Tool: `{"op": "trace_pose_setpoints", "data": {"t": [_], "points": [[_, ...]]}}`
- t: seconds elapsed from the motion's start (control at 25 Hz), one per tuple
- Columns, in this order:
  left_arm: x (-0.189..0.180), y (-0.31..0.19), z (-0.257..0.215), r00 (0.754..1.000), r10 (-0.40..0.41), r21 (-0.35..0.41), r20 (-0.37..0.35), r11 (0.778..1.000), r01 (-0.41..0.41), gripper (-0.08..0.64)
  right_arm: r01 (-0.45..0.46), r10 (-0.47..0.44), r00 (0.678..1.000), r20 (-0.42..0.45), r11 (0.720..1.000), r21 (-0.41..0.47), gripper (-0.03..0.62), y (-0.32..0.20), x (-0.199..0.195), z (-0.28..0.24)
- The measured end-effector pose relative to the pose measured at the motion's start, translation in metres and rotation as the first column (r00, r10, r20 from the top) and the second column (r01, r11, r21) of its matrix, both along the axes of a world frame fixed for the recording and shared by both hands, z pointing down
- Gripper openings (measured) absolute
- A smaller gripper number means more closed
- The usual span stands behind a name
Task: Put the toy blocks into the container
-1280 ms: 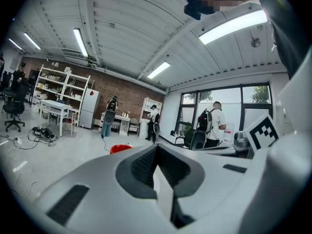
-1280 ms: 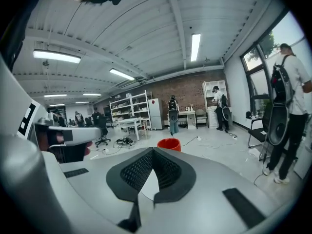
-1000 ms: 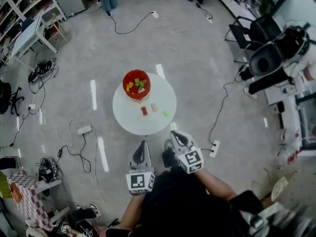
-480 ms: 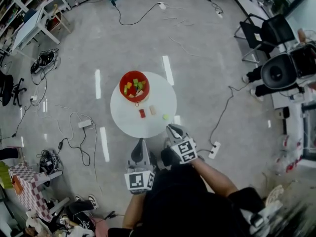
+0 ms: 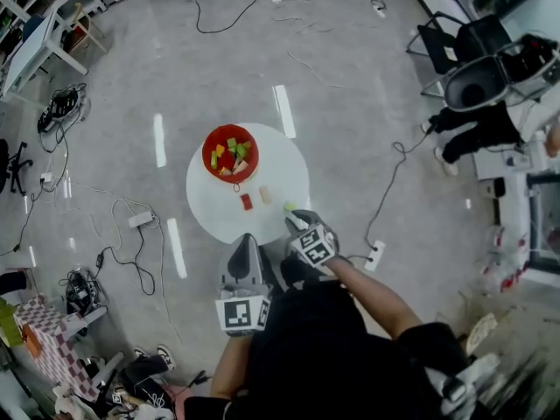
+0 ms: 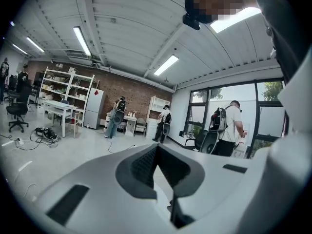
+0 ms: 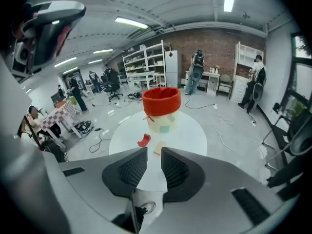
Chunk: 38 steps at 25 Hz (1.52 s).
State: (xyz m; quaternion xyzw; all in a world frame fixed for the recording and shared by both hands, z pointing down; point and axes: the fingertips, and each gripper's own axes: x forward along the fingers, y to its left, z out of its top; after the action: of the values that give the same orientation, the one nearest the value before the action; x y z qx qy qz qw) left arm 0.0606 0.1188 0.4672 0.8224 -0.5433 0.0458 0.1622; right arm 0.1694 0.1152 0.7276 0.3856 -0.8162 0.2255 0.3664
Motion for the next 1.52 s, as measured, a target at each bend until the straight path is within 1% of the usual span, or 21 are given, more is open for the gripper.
{"op": "trace_pose_setpoints", "data": {"t": [0.16,0.32,0.44,0.56,0.64,0.76,0.92,1.16,1.2,1.24,1.32,1.52], "points": [[-0.007,-0.022,-0.005,1.000,0.011,0.010,-0.013,1.000,-0.011,-0.002,0.018,-0.027,0.997,-0.071,0.992,-0.127,0.106,-0.004,0.000,0.041],[-0.014,-0.036,-0.008,1.000,0.026,0.004,-0.011,1.000,-0.026,-0.002,0.019,-0.047,0.993,-0.107,0.968,-0.249,0.127,-0.005,0.001,0.087],[-0.019,-0.044,-0.005,0.999,0.027,-0.011,-0.019,1.000,-0.027,-0.002,-0.010,-0.048,0.983,-0.175,0.949,-0.315,0.138,-0.005,0.014,0.118],[-0.023,-0.050,0.002,0.999,0.033,-0.028,-0.016,0.999,-0.033,-0.002,-0.020,-0.066,0.973,-0.220,0.929,-0.368,0.154,-0.003,0.021,0.141],[-0.025,-0.053,0.004,0.999,0.033,-0.042,-0.020,0.999,-0.034,-0.002,-0.015,-0.086,0.965,-0.248,0.926,-0.376,0.169,-0.005,0.025,0.147],[-0.027,-0.059,0.005,0.999,0.023,-0.054,-0.036,0.998,-0.025,-0.002,-0.006,-0.107,0.956,-0.273,0.923,-0.384,0.170,-0.011,0.029,0.154],[-0.030,-0.064,0.010,0.999,0.014,-0.062,-0.034,0.998,-0.016,-0.002,-0.001,-0.131,0.951,-0.281,0.905,-0.426,0.170,-0.007,0.029,0.167],[-0.035,-0.070,0.015,0.999,0.018,-0.074,-0.035,0.997,-0.021,-0.002,-0.032,-0.117,0.942,-0.315,0.903,-0.429,0.169,-0.012,0.032,0.173],[-0.037,-0.071,0.015,0.999,0.018,-0.073,-0.034,0.997,-0.021,-0.002,-0.039,-0.113,0.942,-0.317,0.898,-0.437,0.164,-0.011,0.033,0.174],[-0.038,-0.071,0.016,0.999,0.017,-0.071,-0.034,0.997,-0.019,-0.002,-0.045,-0.111,0.942,-0.317,0.894,-0.447,0.144,-0.010,0.033,0.175],[-0.042,-0.071,0.017,0.999,0.008,-0.068,-0.041,0.998,-0.011,-0.002,-0.050,-0.110,0.943,-0.314,0.887,-0.459,0.143,-0.009,0.031,0.174],[-0.054,-0.069,0.020,0.999,-0.004,-0.071,-0.036,0.998,0.001,-0.002,-0.024,-0.117,0.952,-0.282,0.892,-0.452,0.140,-0.016,0.018,0.159]]}}
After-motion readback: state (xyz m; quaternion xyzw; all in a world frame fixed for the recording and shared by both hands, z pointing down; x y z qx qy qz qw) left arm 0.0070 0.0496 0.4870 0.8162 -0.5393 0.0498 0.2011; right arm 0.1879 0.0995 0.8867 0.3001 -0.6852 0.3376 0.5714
